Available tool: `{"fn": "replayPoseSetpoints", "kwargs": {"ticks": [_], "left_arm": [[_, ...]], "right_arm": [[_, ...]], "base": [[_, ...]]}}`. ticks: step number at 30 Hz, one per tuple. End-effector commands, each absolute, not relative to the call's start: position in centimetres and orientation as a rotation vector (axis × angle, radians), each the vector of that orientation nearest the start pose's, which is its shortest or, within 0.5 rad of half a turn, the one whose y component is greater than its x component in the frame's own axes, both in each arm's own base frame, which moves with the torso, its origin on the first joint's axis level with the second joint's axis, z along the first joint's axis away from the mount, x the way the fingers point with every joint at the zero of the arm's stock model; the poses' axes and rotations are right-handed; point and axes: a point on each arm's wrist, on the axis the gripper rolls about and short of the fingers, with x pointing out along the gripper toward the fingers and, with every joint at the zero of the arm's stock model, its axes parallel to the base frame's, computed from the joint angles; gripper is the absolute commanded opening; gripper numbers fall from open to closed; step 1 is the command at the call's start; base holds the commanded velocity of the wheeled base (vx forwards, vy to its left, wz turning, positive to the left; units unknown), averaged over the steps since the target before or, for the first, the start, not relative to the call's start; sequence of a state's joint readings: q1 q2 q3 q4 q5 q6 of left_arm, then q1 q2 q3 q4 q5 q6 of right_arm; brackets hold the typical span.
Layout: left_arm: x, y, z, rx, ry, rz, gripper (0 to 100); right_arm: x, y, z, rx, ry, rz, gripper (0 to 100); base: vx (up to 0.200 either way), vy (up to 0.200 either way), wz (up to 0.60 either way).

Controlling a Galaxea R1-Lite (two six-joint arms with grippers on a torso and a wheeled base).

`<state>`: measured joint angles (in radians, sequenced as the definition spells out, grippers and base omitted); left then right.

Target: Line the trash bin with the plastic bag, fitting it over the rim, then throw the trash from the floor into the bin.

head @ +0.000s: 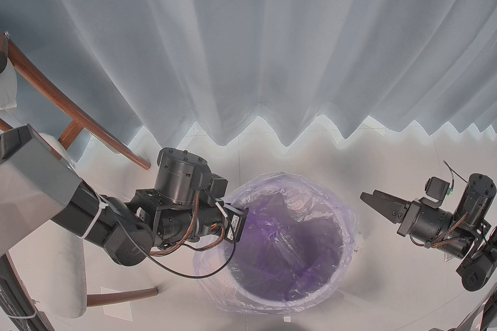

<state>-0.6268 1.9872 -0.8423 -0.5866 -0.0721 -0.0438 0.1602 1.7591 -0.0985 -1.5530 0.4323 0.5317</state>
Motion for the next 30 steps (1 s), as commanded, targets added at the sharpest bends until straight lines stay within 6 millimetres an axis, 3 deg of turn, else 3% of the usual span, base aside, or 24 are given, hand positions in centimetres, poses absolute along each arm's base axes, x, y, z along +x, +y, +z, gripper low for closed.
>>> {"fn": "replayPoseSetpoints", "kwargs": {"ticks": [1, 6, 14, 15, 30], "left_arm": [[28.1, -20.6, 9.6, 0.111, 0.551, -0.669, 0], [27.7, -20.6, 10.2, 0.107, 0.534, -0.678, 0], [27.2, -20.4, 11.7, 0.099, 0.493, -0.685, 0], [27.1, -20.3, 11.8, 0.097, 0.488, -0.686, 0], [26.6, -20.2, 11.9, 0.099, 0.483, -0.694, 0]], "right_arm": [[20.9, 4.8, 9.9, 0.528, 0.289, 0.564, 0], [21.7, 4.5, 8.5, 0.520, 0.327, 0.496, 0], [22.9, 4.0, 8.2, 0.521, 0.314, 0.462, 0], [22.9, 3.9, 8.3, 0.523, 0.310, 0.458, 100], [22.5, 5.0, 8.1, 0.515, 0.338, 0.503, 100]], "base": [[0.000, 0.000, 0.00], [0.000, 0.000, 0.00], [0.000, 0.000, 0.00], [0.000, 0.000, 0.00], [0.000, 0.000, 0.00]]}}
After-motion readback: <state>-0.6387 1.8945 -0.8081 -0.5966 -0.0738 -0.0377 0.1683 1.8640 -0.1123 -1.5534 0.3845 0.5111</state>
